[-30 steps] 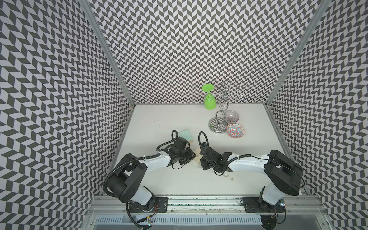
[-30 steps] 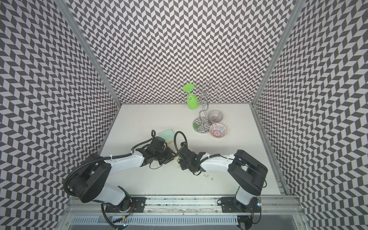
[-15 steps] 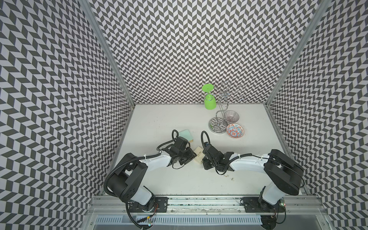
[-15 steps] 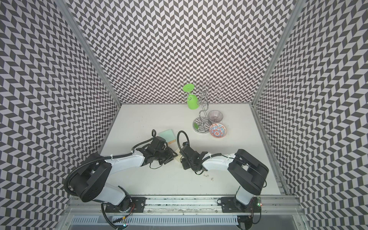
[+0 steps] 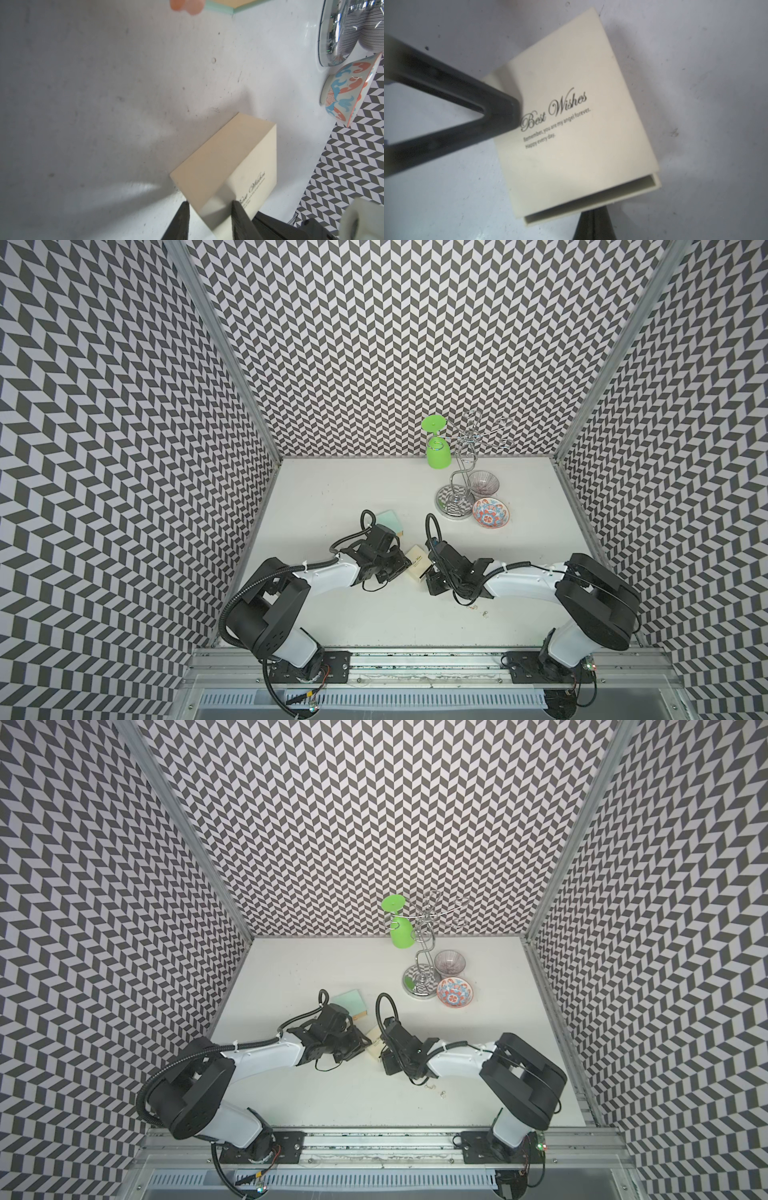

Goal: Take out the earrings from the drawer-style jewelry box
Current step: Open the drawer in the jewelry box.

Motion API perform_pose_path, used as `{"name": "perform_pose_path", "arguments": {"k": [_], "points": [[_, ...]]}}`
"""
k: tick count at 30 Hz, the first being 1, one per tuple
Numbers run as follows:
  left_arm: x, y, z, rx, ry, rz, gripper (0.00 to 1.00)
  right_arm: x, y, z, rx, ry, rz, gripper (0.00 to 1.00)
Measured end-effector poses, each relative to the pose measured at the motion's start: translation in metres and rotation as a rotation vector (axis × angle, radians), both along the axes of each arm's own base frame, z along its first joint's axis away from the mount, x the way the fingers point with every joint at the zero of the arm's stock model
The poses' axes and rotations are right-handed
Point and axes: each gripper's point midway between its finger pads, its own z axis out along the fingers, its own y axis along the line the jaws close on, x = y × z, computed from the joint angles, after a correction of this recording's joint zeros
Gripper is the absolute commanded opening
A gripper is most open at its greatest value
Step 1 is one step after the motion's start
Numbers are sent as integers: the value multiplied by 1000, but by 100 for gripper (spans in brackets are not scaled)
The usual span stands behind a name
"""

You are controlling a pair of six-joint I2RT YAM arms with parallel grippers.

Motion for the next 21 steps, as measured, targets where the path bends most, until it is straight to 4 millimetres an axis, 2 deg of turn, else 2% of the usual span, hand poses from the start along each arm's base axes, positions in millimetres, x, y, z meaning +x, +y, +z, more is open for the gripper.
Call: {"name": "perform_pose_path", "arguments": {"k": [11,21], "points": [[2,0,1,5,-11,9,31,-19,-20,-1,15,29,-14,0],[2,0,1,6,-13,8,32,-26,-23,-1,35,53,-23,0]]}}
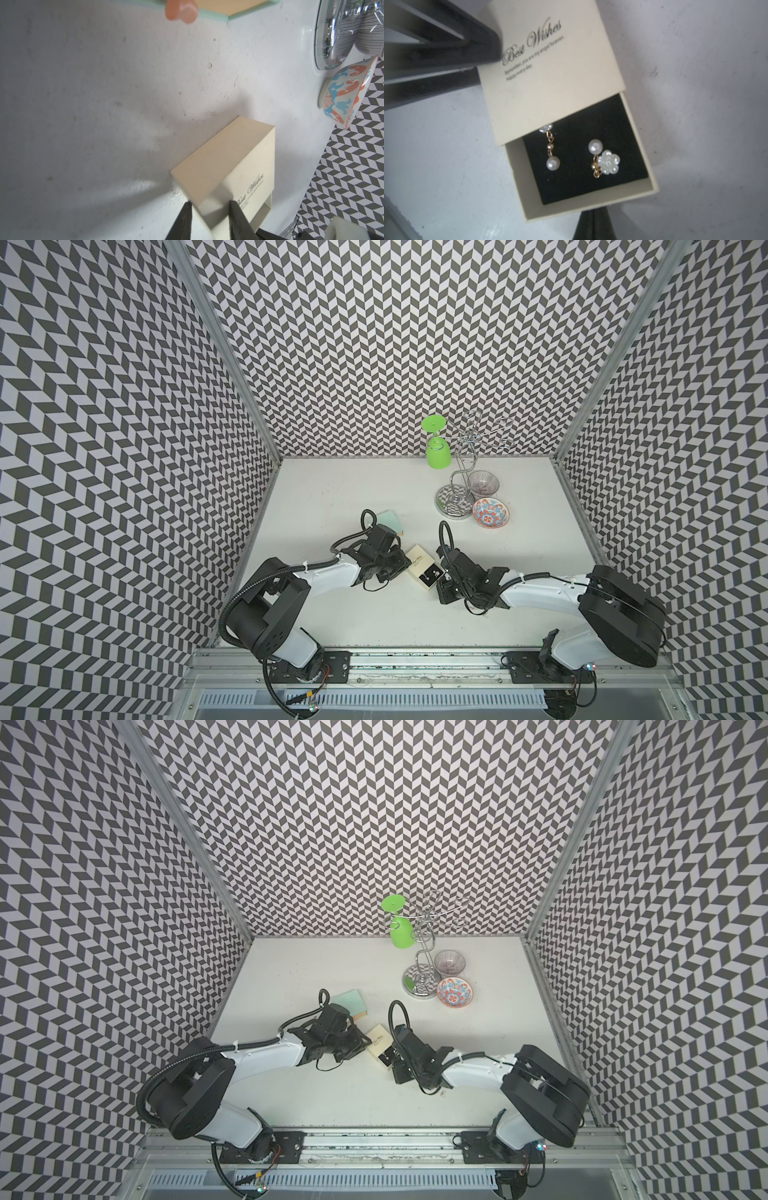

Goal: Take out the earrings from the drawer-style jewelry box
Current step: Open the drawer in the jewelry box, then pick up the earring from the drawer.

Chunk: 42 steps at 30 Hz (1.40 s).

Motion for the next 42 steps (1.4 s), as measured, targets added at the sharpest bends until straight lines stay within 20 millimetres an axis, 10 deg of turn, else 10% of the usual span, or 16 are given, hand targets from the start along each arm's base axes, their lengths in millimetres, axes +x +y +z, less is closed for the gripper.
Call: {"name": "perform_pose_path", "arguments": {"k": [10,24,42], "points": [[11,-6,1,23,-35,-30,32,-8,-5,7,-5,23,-16,41],[35,-17,3,56,-111,-101,32,17,24,93,39,-79,-85,26],[37,-19,3,54,-121,-125,32,49,38,35,-161,-2,-163,25]]}}
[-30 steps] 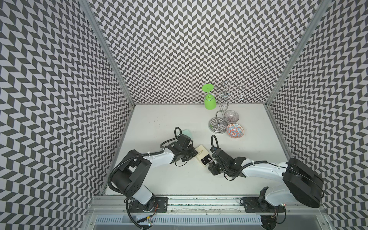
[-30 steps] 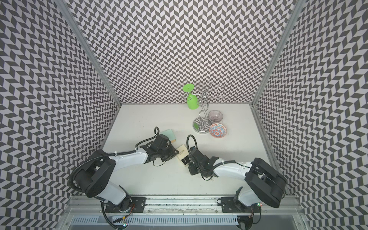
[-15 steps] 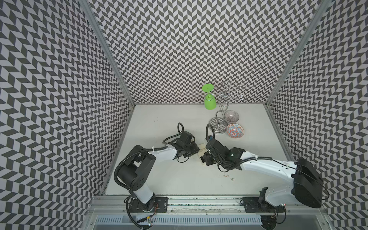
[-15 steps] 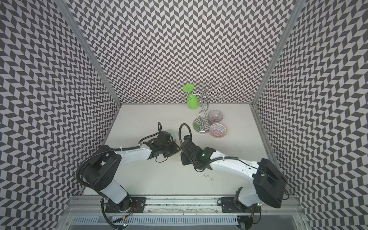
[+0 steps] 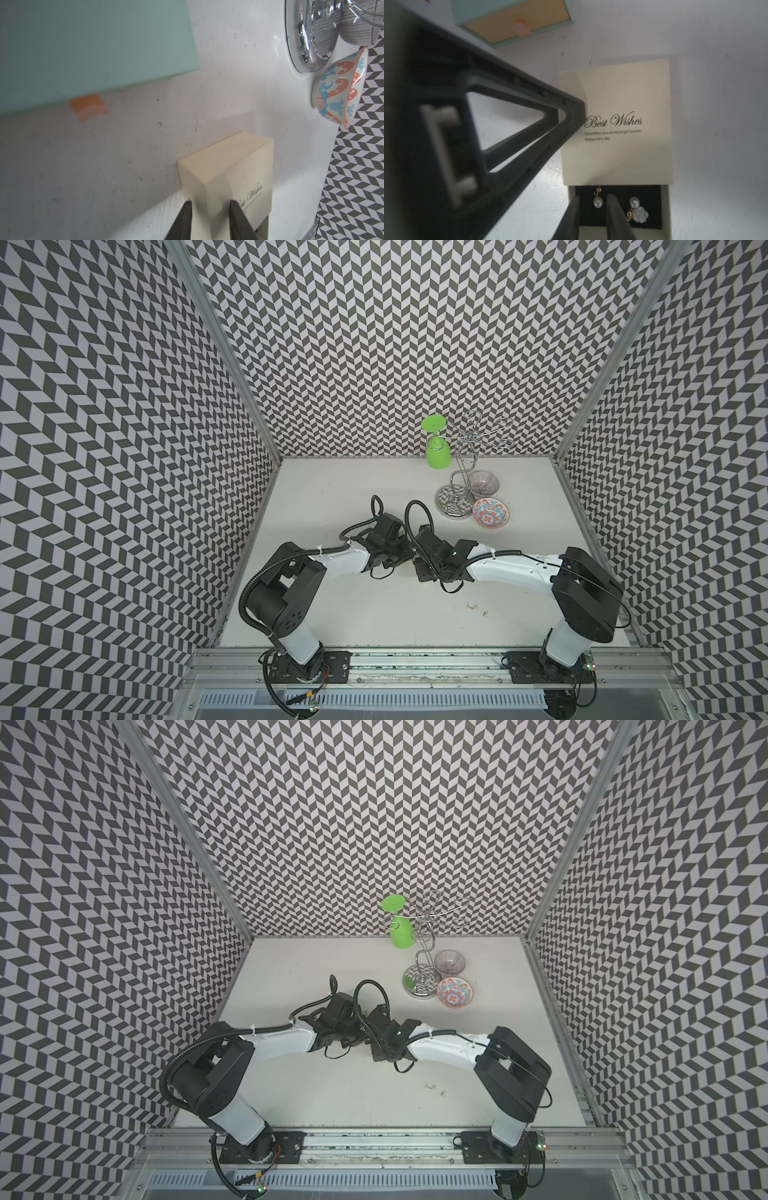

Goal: Take out the earrings from the drawer-style jewelry box
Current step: Pick up the earring from the drawer.

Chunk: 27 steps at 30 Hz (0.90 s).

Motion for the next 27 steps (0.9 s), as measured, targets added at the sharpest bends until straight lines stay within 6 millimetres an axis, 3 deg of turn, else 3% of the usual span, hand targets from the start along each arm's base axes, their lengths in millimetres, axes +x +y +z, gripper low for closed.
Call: {"name": "perform_pose_path", "arguments": {"k": [27], "points": [[3,-2,-1,-18,0,-4,32,0,-4,-16,7,41,-17,22]]}}
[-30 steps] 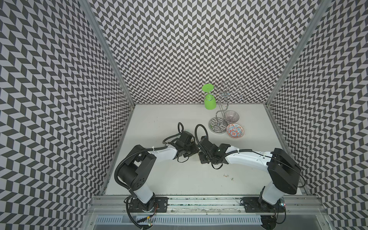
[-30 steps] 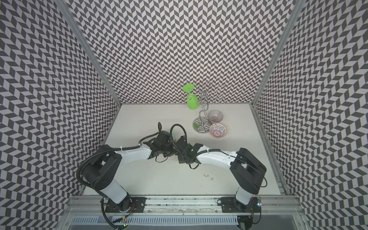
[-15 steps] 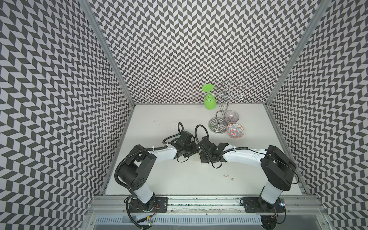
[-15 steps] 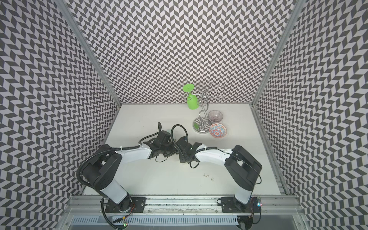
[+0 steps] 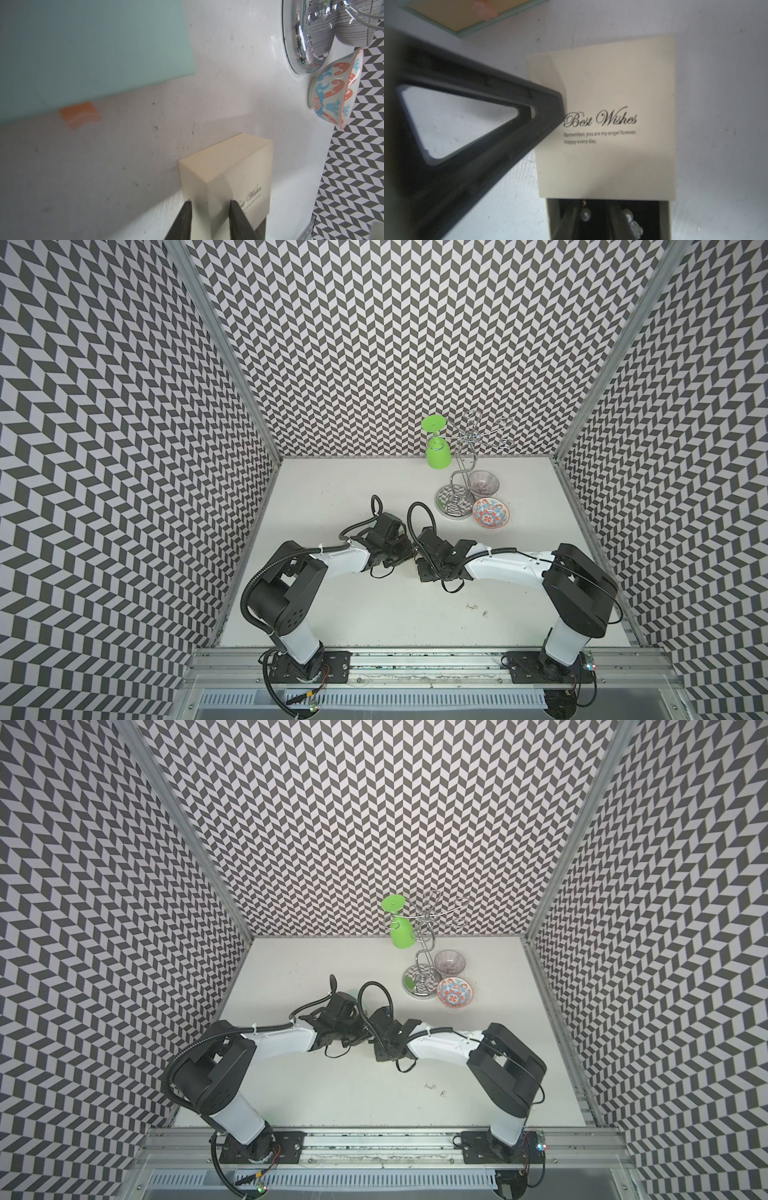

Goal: Take out the earrings from the drawer-style jewelry box
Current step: Pick up the earring from the drawer.

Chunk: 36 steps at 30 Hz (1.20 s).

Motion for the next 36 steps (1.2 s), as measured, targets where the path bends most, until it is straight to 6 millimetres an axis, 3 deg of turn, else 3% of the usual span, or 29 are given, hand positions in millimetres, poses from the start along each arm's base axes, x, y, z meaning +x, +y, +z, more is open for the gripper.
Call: {"name": "perform_pose_path", "arguments": {"k": [9,20,36], "points": [[0,0,0,-1,1,0,32,-2,1,-3,1,12,4,22],[0,0,0,-3,-2,1,32,-2,2,-1,1,17,2,9],[1,-1,0,-8,-9,1,32,-7,1,11,15,31,10,8]]}}
